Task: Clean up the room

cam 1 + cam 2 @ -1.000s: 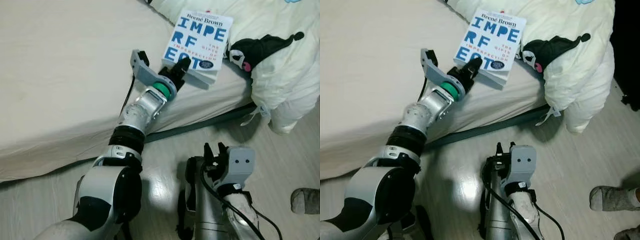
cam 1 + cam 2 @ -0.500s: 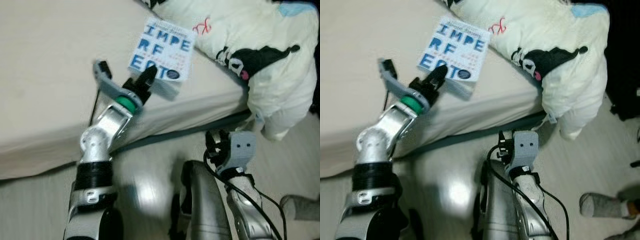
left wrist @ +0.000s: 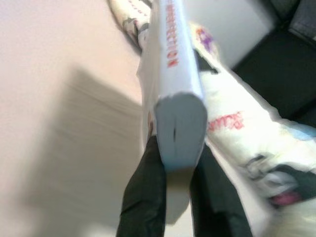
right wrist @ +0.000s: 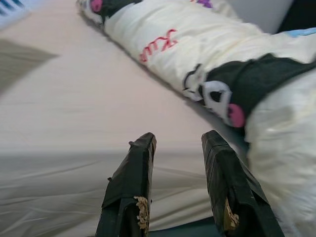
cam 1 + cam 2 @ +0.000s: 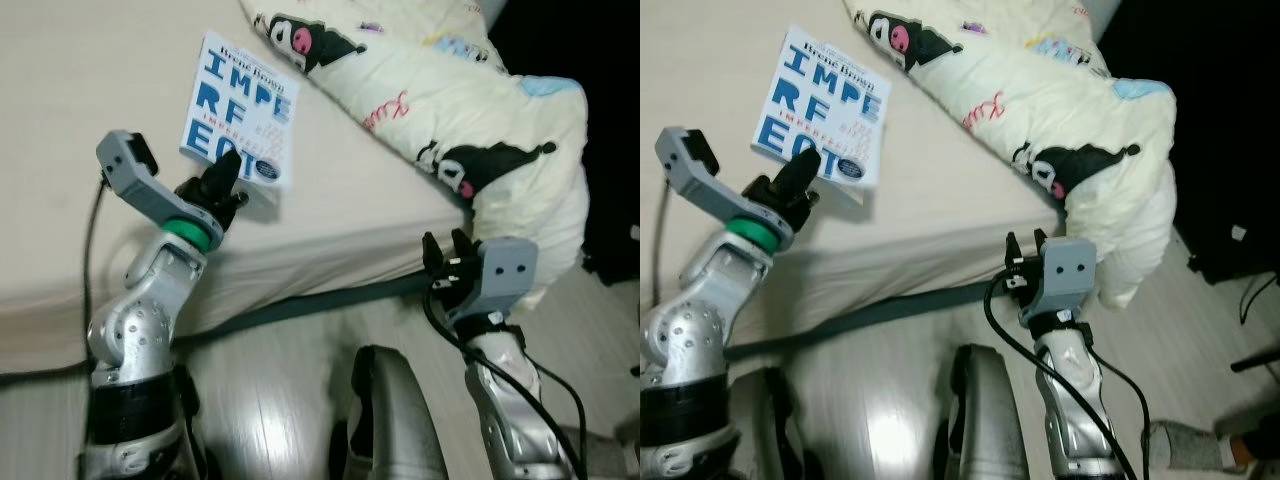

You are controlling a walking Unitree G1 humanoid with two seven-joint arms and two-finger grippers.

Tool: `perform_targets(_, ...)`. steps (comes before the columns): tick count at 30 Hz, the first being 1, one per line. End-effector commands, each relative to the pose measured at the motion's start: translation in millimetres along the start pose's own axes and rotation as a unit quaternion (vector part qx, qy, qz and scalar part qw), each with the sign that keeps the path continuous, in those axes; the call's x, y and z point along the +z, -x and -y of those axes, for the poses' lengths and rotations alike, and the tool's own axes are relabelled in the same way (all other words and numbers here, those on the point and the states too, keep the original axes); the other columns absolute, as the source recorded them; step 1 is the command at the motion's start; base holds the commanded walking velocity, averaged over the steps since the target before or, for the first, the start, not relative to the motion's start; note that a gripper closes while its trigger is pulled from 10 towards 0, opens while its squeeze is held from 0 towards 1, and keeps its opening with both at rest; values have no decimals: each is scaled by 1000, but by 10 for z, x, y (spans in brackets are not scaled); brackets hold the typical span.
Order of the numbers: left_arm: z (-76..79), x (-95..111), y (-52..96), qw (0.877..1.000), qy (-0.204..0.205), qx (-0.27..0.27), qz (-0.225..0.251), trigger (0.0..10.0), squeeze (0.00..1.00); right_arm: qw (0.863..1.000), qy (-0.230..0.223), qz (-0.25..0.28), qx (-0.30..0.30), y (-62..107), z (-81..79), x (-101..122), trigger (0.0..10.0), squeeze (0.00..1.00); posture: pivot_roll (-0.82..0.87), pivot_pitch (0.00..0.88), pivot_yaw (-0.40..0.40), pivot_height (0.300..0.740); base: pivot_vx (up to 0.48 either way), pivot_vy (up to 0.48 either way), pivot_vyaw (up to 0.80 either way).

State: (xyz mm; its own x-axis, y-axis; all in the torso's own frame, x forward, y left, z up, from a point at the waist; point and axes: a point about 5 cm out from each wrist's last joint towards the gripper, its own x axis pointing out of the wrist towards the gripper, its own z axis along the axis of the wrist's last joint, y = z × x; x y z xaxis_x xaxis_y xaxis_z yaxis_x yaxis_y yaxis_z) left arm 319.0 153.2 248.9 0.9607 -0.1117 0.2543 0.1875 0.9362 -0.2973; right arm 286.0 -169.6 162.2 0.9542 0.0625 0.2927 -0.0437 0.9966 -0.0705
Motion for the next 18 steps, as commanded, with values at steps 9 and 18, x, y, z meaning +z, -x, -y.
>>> perform_targets(9, 212, 69, 48, 952, -276, 12, 130, 10000, 0, 1000, 10, -1, -24, -14, 106, -56, 10000, 0, -49, 117, -49, 472, 0, 0, 0)
perform_targets(18, -122, -498, 198, 913, -405, 28, 29, 10000, 0, 999, 21, -22, -26, 23, 79, -216, 10000, 0, -30, 93, -28, 477, 0, 0, 0)
